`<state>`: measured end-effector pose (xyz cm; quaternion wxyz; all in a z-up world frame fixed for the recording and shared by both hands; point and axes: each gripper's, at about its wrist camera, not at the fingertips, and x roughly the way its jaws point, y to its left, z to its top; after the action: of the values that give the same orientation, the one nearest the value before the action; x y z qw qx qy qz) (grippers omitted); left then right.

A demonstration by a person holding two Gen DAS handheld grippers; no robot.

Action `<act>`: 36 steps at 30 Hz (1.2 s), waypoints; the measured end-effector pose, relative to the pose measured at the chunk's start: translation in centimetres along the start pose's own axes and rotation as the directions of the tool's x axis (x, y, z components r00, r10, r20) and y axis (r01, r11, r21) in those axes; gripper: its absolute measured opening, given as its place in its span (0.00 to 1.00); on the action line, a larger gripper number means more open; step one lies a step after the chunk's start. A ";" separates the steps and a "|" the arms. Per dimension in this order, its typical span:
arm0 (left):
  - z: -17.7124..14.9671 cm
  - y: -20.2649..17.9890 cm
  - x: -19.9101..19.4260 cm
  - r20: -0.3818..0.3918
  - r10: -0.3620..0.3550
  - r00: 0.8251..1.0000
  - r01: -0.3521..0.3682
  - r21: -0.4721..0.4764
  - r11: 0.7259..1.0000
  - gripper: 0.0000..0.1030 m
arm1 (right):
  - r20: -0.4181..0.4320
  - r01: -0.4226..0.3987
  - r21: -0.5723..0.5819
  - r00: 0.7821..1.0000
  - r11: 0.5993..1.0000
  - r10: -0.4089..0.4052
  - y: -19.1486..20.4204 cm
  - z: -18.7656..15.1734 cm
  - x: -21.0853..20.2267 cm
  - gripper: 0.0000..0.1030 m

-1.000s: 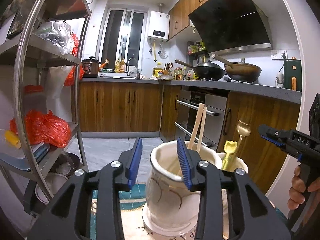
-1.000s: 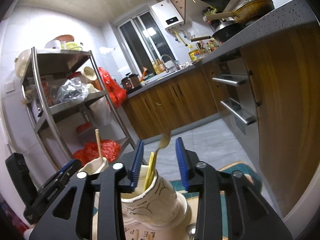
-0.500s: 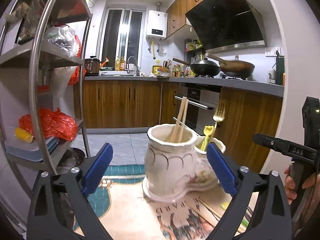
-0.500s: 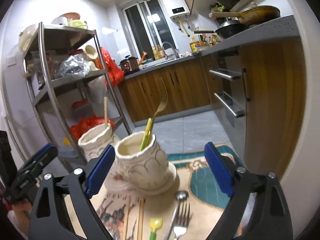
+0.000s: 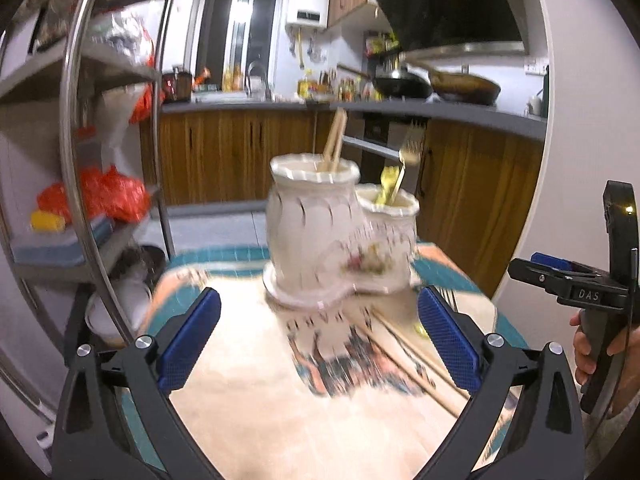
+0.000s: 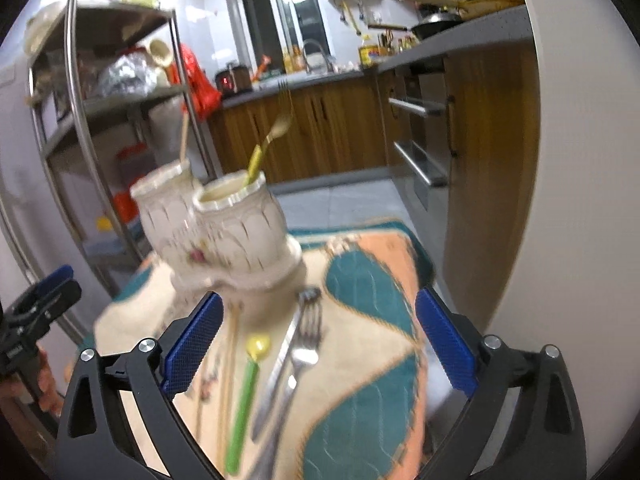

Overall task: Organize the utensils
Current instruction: 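Open both tools to release the utensils and pull back, then grasp a chopstick with the left tool while the right tool grasps a silver fork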

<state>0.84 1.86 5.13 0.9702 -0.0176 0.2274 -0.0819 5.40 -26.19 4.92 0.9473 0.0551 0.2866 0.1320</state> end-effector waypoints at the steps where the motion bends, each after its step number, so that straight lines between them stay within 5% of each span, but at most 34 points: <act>1: -0.4 -0.2 0.5 -0.027 0.000 1.000 0.000 0.000 1.000 0.94 | -0.014 0.008 -0.005 1.000 1.000 -0.008 -0.1 -0.4 0.1 0.93; 13: -3.4 -3.3 5.2 -0.243 -0.031 0.969 0.036 0.014 0.999 0.94 | -0.126 0.038 -0.049 0.991 0.998 -0.044 -0.7 -2.6 1.3 0.93; 21: -4.3 -4.3 6.9 -0.305 0.008 0.952 0.009 0.053 0.999 0.92 | -0.150 0.032 -0.069 0.988 0.997 -0.042 -0.8 -3.3 1.9 0.93; 27: -4.4 -5.3 8.1 -0.357 -0.030 0.933 0.054 0.056 0.997 0.74 | -0.186 -0.019 -0.029 0.982 0.999 0.013 -1.5 -3.3 2.4 0.87; 36: -4.4 -6.9 8.8 -0.384 -0.034 0.923 0.093 0.136 0.986 0.31 | -0.300 -0.129 -0.050 0.948 0.990 0.109 0.5 -4.2 3.6 0.41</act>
<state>5.59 -6.37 -2.21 0.9030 0.0651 0.4035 -0.1324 5.81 -24.56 -0.35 0.8853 0.0192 0.4168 0.2054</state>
